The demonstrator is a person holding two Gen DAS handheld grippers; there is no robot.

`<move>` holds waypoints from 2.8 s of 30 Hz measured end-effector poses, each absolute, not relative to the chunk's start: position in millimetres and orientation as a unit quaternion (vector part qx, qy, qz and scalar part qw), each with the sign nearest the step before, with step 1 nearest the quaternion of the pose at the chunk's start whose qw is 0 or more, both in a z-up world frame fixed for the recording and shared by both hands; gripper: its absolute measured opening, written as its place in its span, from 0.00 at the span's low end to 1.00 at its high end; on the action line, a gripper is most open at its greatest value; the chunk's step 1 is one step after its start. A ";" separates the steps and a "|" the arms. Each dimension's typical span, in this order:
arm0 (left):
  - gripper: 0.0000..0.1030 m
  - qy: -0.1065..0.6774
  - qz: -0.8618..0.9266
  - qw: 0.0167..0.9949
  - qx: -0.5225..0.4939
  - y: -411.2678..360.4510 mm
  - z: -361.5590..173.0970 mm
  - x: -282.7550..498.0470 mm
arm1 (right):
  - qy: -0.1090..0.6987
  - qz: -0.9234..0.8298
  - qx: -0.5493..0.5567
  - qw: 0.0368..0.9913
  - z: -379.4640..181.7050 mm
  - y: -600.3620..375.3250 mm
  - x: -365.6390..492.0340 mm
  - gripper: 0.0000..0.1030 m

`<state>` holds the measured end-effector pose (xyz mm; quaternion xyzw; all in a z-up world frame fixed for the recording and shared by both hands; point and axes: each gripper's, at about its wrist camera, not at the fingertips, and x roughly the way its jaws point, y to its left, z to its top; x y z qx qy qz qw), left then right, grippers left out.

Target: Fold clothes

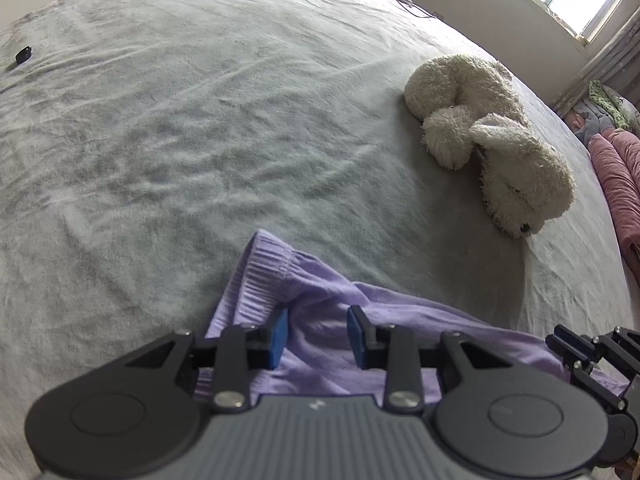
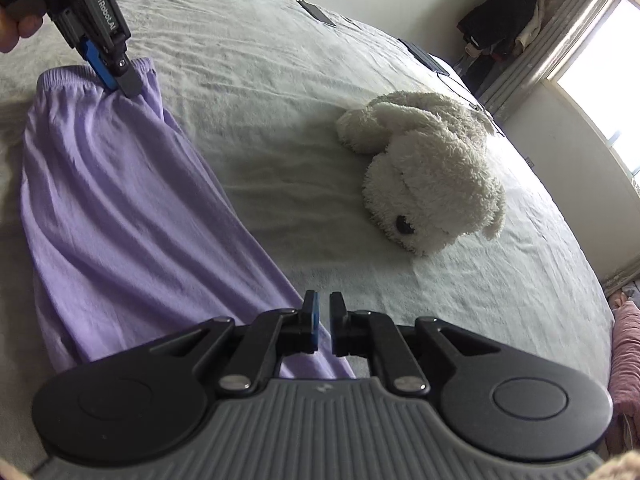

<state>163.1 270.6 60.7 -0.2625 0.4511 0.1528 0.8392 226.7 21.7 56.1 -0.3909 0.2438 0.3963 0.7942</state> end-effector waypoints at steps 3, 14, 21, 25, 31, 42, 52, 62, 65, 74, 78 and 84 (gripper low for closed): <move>0.32 0.444 0.157 0.838 -0.274 275.1 62.7 160.4 | 0.240 0.413 -0.389 0.788 55.8 41.9 220.6 0.12; 0.32 0.435 0.145 0.842 -0.284 276.6 71.6 154.6 | 0.294 0.468 -0.226 0.802 75.1 -12.8 144.6 0.29; 0.32 0.435 0.118 0.848 -0.279 266.4 78.4 144.7 | 0.342 0.436 -0.210 0.805 56.3 -36.5 124.6 0.29; 0.32 0.445 0.100 0.848 -0.270 261.1 75.0 145.5 | 0.349 0.415 -0.204 0.815 57.4 -40.6 132.2 0.32; 0.32 0.459 0.083 0.838 -0.283 261.7 67.2 147.8 | 0.371 0.397 -0.204 0.814 46.5 -53.4 137.4 0.33; 0.32 0.463 0.076 0.835 -0.288 259.0 65.0 149.7 | 0.358 0.388 -0.230 0.817 46.4 -55.3 146.1 0.45; 0.32 0.466 0.075 0.833 -0.290 258.6 63.4 150.3 | 0.380 0.452 -0.120 0.798 42.0 -44.0 155.2 0.52; 0.32 0.468 0.076 0.828 -0.300 262.4 61.8 150.4 | 0.374 0.513 -0.022 0.772 42.5 -33.5 137.3 0.61; 0.33 0.468 0.075 0.828 -0.300 261.6 62.0 150.6 | 0.381 0.513 0.003 0.769 39.1 -38.6 132.0 0.61; 0.33 0.468 0.079 0.826 -0.304 265.0 60.2 149.4 | 0.389 0.460 0.167 0.781 19.1 -48.1 141.0 0.61; 0.33 0.469 0.078 0.825 -0.306 265.5 59.9 149.2 | 0.384 0.465 0.229 0.764 14.0 -60.8 135.3 0.54; 0.33 0.469 0.077 0.825 -0.306 265.4 59.8 149.6 | 0.383 0.460 0.281 0.751 13.4 -78.1 139.9 0.28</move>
